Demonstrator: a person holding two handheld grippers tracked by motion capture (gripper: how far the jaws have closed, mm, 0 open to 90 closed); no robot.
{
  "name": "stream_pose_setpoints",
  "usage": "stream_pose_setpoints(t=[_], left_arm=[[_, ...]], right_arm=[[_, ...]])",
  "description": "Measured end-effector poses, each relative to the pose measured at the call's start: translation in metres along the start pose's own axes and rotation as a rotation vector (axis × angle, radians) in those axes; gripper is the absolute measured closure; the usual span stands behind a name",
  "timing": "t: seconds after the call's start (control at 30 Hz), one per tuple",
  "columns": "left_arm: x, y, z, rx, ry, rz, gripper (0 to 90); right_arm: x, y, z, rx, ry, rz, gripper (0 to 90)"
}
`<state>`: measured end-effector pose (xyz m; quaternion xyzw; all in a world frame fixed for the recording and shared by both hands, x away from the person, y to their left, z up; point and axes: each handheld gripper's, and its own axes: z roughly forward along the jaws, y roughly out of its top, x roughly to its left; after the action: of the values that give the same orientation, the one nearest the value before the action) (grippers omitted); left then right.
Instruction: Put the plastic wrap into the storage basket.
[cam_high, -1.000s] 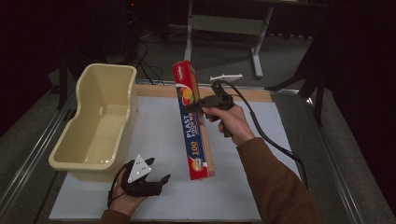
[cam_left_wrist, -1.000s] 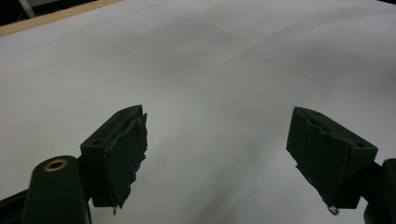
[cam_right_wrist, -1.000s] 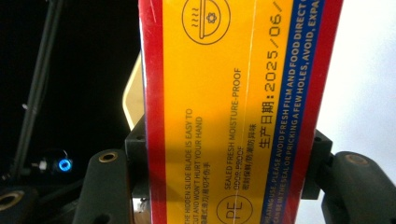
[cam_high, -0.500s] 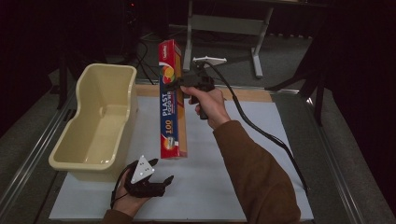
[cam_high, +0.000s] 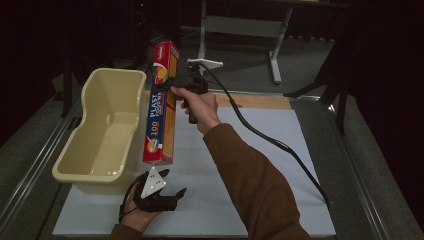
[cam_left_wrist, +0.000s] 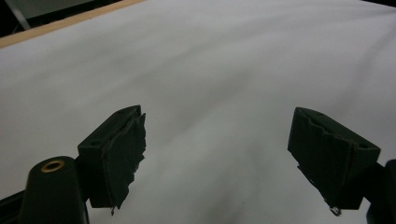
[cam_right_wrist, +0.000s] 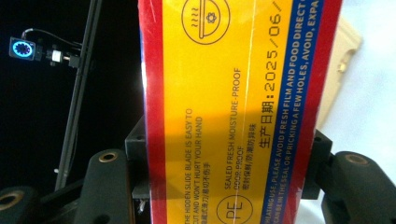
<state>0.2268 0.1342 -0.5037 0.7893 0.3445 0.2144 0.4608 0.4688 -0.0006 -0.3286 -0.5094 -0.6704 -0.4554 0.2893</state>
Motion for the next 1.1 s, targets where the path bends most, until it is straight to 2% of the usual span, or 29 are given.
stream_pose_setpoints(t=[0.03, 0.07, 0.1, 0.23, 0.43, 0.6, 0.67, 0.77, 0.93, 1.0, 1.1], left_arm=[[0.0, 0.0, -0.001, 0.0, 0.001, 0.009, 18.8], [0.0, 0.0, -0.001, 0.0, 0.001, 0.009, 18.7], [-0.001, 0.0, -0.001, -0.002, 0.0, 0.011, 18.8], [-0.002, 0.0, -0.001, -0.002, 0.0, 0.013, 18.7], [-0.001, 0.001, -0.001, -0.001, 0.007, 0.015, 18.3], [-0.001, 0.001, -0.003, -0.01, 0.004, 0.013, 18.3], [-0.001, 0.001, -0.004, -0.014, 0.008, 0.01, 18.3], [-0.001, 0.0, -0.005, -0.016, 0.015, 0.015, 18.3], [0.001, 0.0, -0.006, -0.018, 0.014, 0.002, 18.3], [0.002, 0.0, -0.008, -0.017, 0.018, 0.012, 18.3], [0.002, 0.0, -0.008, -0.022, 0.017, 0.004, 18.3]], right_arm=[[0.002, 0.001, 0.008, -0.009, 0.017, 0.019, 40.0], [0.002, 0.001, 0.008, -0.009, 0.017, 0.019, 40.0], [0.003, 0.004, 0.015, -0.01, 0.032, 0.046, 40.1], [0.008, 0.007, 0.028, -0.017, 0.02, 0.055, 40.0], [0.019, 0.008, 0.044, -0.019, -0.01, 0.034, 40.1], [0.032, 0.005, 0.07, -0.01, -0.042, 0.005, 40.1], [0.035, 0.005, 0.078, -0.02, -0.04, 0.002, 40.1], [0.035, 0.004, 0.088, -0.04, -0.035, 0.013, 40.1], [0.029, 0.0, 0.106, -0.027, -0.024, 0.047, 40.1], [0.026, -0.001, 0.112, -0.019, -0.031, 0.052, 40.1], [0.024, -0.004, 0.118, -0.024, -0.055, 0.052, 40.1]])
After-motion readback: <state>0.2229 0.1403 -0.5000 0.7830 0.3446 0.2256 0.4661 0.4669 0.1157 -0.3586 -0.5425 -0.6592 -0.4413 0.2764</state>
